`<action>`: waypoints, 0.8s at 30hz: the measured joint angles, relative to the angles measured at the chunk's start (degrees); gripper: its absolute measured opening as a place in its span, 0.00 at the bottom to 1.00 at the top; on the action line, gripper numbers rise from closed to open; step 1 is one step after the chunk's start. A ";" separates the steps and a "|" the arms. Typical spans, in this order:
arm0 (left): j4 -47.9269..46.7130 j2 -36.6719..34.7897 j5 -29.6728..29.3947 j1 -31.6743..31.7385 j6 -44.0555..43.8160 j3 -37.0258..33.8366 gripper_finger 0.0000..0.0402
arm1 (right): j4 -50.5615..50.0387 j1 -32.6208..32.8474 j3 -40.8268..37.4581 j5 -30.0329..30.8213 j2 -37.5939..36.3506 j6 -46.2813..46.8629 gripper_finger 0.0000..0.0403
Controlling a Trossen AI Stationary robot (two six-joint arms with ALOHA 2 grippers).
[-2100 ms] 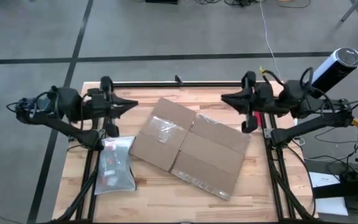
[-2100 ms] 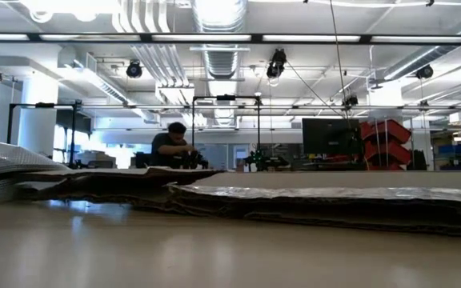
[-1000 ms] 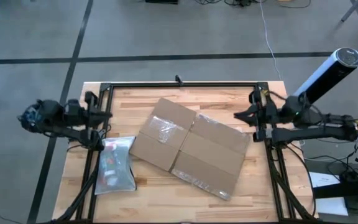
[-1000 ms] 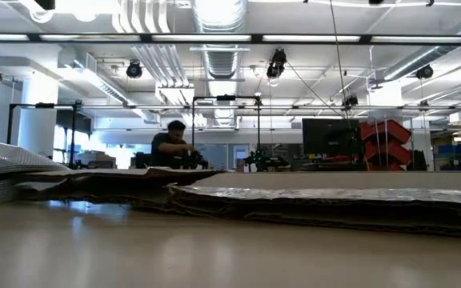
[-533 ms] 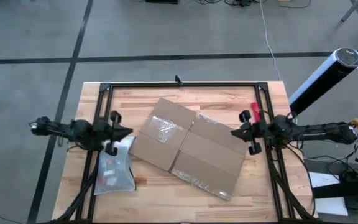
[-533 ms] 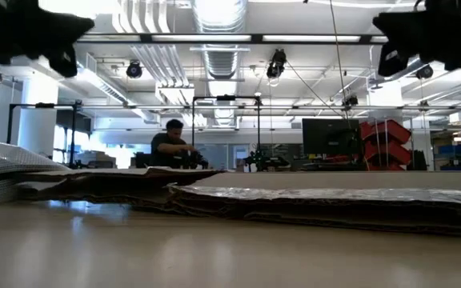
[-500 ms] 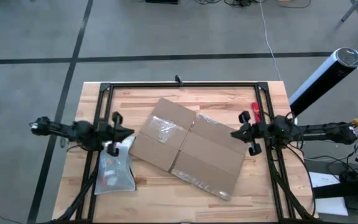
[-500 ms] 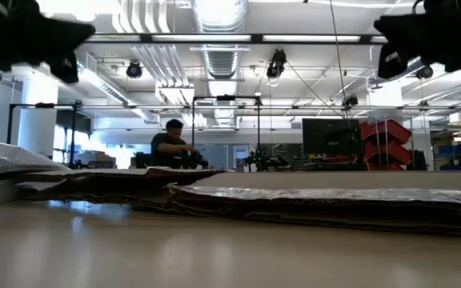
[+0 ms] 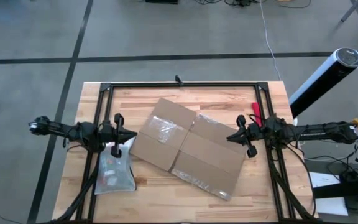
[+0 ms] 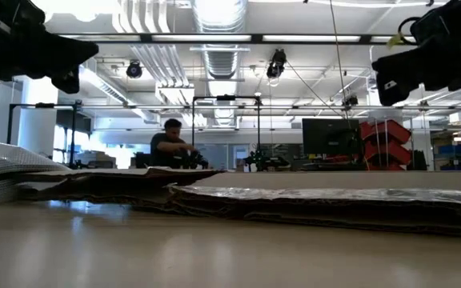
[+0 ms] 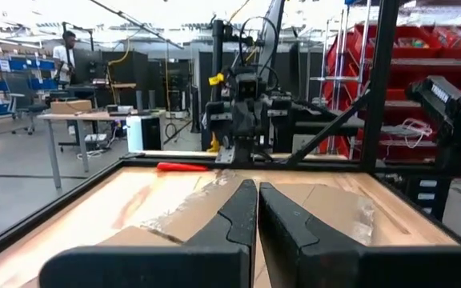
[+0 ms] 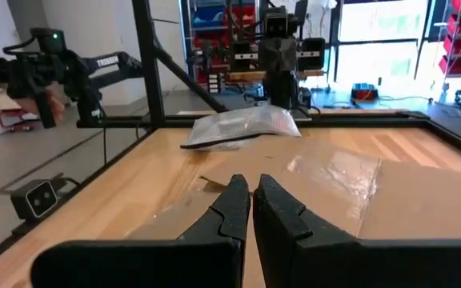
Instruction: Unpack boxes
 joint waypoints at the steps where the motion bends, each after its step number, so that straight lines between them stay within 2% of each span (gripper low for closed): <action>1: -0.25 0.21 0.00 0.00 0.19 0.00 0.00 | 0.01 0.00 0.00 0.02 0.12 0.00 0.01; 24: -0.41 4.59 0.00 0.00 0.26 0.00 0.00 | -0.06 0.00 0.00 0.04 0.17 0.13 0.01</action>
